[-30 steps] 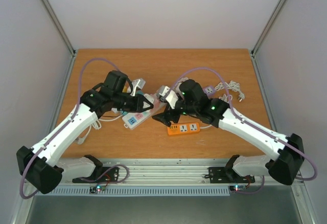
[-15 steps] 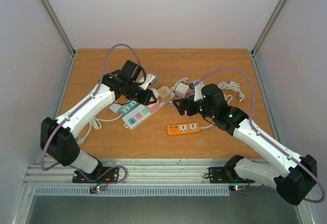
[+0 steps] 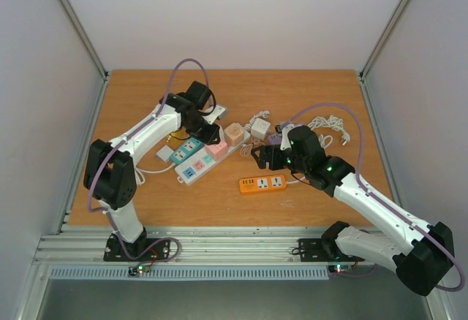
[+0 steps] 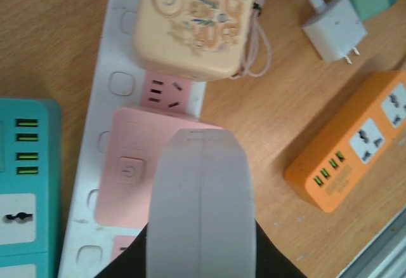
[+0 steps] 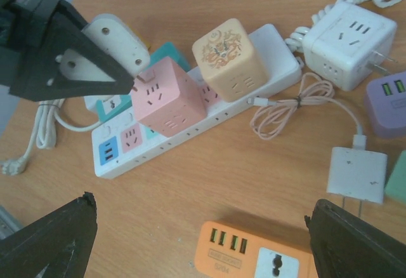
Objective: Insert the plug
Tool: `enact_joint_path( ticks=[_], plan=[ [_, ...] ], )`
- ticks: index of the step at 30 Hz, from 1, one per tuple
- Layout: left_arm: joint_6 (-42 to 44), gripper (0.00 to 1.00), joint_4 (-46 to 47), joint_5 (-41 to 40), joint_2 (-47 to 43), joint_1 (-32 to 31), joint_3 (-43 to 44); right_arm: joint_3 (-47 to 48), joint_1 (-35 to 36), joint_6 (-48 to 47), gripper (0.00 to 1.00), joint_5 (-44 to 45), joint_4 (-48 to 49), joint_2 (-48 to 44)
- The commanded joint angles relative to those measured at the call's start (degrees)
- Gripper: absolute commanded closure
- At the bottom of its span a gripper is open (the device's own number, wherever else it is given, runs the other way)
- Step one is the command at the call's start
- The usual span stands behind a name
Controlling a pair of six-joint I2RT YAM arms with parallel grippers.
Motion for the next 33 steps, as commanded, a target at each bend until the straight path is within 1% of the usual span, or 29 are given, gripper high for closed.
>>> enact_joint_path(
  ticks=[1, 4, 9, 16, 26, 33],
  plan=[
    [1.08, 1.0, 1.15, -1.36, 0.5, 0.67, -0.04, -0.18, -0.41, -1.02, 0.09, -4.52, 2.84, 0.91],
    [0.95, 1.0, 2.2, -1.54, 0.03, 0.67, -1.68, -0.17, -0.47, -2.47, 0.09, -6.74, 4.04, 1.21],
    [1.84, 1.0, 3.89, -0.78, -0.4, 0.76, -3.74, 0.0, -0.41, -2.26, 0.09, -7.02, 4.47, 1.74],
    [2.14, 1.0, 4.05, -2.0, 0.92, 0.85, -3.14, -0.49, -0.42, -1.87, 0.09, -7.29, 4.43, 1.12],
    [2.14, 1.0, 3.72, -0.96, -0.64, 0.79, -0.65, -0.74, -0.44, -2.34, 0.09, -7.03, 4.28, 1.1],
    [2.14, 0.99, 3.59, -0.36, 0.73, 0.81, -0.19, -0.85, -0.43, -2.25, 0.09, -7.27, 4.82, 2.04]
  ],
)
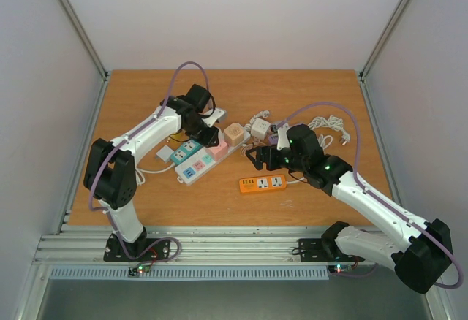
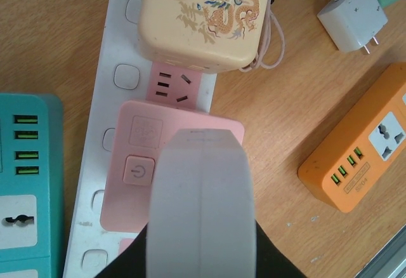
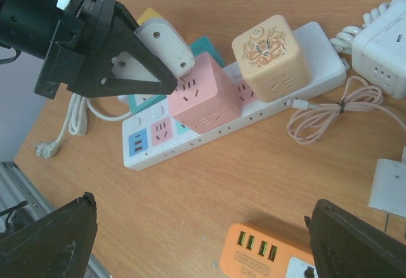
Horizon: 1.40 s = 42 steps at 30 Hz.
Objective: Insert the plug
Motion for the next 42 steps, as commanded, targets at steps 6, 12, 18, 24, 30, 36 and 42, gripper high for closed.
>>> enact_joint_path(
  ticks=[6, 12, 18, 24, 30, 36, 42],
  plan=[
    [0.72, 0.99, 2.41, 0.79, 2.01, -0.03, 2.34, -0.87, -0.24, -0.74, 0.09, -0.72, 1.62, 0.99],
    [0.76, 1.0, 1.66, -0.41, 3.7, -0.05, 2.45, -1.13, -0.2, -0.91, 0.09, -0.44, 1.54, 0.96],
    [0.76, 1.0, 1.67, -2.28, 3.69, -0.05, 1.1, -1.05, -0.23, -1.34, 0.09, -0.13, 1.36, 0.8],
    [1.32, 1.0, 0.09, -5.65, 4.79, -0.14, 1.93, -1.07, -0.31, -1.51, 0.09, -0.04, 1.19, 0.74],
    [1.63, 1.0, -1.43, -10.1, 6.25, -0.49, 2.13, -0.91, -0.2, -1.7, 0.09, 0.14, 1.01, 0.69],
    [1.62, 1.0, -3.4, -14.14, 8.51, -0.84, 2.13, -0.89, -0.25, -1.8, 0.09, 0.39, 0.84, 0.61],
    [1.13, 1.0, -4.01, -15.96, 10.36, -0.84, 0.72, -1.04, -0.22, -1.69, 0.09, 0.2, 1.24, 0.53]
  ],
)
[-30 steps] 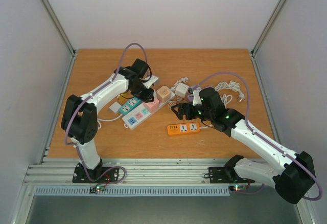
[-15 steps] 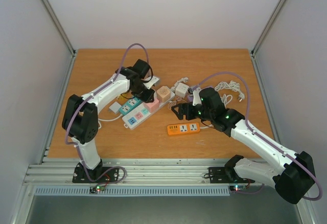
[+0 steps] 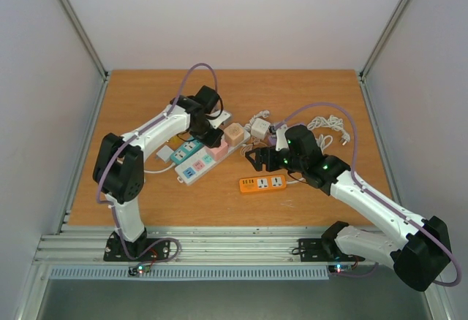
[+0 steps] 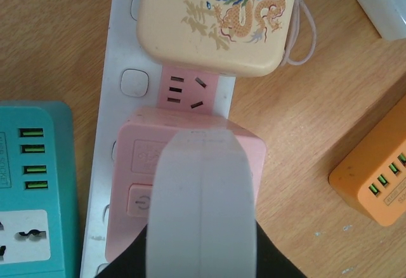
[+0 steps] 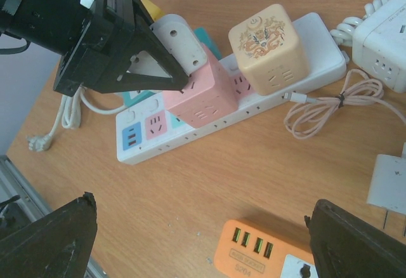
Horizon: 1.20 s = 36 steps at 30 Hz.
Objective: Insert the plug
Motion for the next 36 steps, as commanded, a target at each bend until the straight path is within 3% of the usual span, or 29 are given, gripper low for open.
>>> enact_joint_path(
  ticks=[1, 5, 10, 15, 26, 30, 36],
  plan=[
    [-0.17, 1.0, -2.61, -9.62, 5.86, 1.04, -2.39, -0.34, -0.28, -0.71, 0.09, 0.19, 0.89, -0.46],
    [-1.44, 0.97, -3.41, -8.21, 5.48, 1.04, -0.26, -0.39, -0.31, -0.65, 0.09, -0.3, 1.18, -0.6],
    [-4.83, 0.67, -6.58, -5.42, 2.99, 1.03, 6.37, -0.3, -0.23, -0.9, 0.09, -0.26, 1.23, -0.97],
    [-5.27, 0.61, -7.26, -3.77, 1.15, 1.03, 9.2, -0.55, -0.22, -0.62, 0.09, -0.48, 1.51, -0.97],
    [-4.92, 0.83, -8.04, -1.97, 2.73, 1.04, 7.91, -0.69, -0.26, -0.65, 0.09, -0.59, 1.26, -0.95],
    [-3.95, 0.97, -7.83, -5.02, 2.83, 1.04, 6.37, -0.86, -0.3, -0.57, 0.09, -0.61, 1.19, -1.22],
    [-0.99, 1.0, -7.29, -9.38, 4.15, 1.04, 3.44, -0.9, -0.22, -0.56, 0.09, -0.49, 1.17, -1.36]
  ],
)
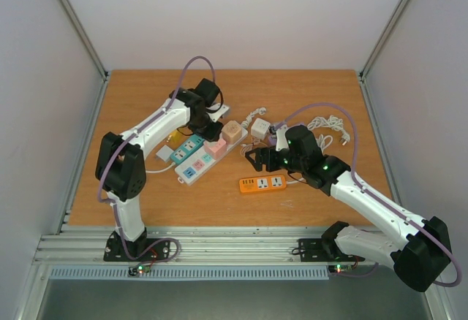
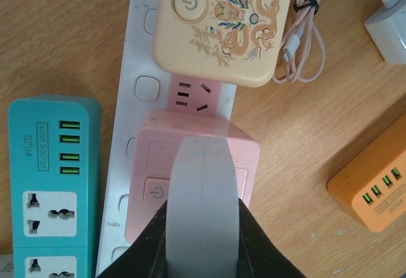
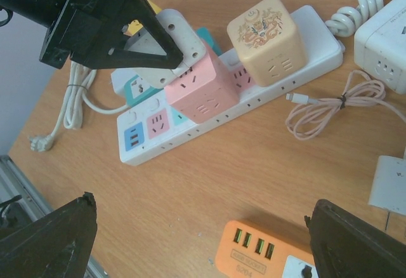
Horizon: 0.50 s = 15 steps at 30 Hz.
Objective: Insert the plug
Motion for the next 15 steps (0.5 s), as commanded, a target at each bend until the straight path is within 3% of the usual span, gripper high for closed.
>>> enact_joint_path(
  ticks=[1, 15],
  plan=[
    [2.47, 1.0, -1.58, -7.56, 2.96, 0.51, -3.99, -0.7, -0.2, -0.59, 0.09, -0.3, 0.84, -1.14],
    [2.45, 0.99, -1.33, -15.56, 8.34, -0.89, -7.48, -0.93, -0.21, -0.03, 0.09, 0.28, 1.22, -0.63]
  ],
)
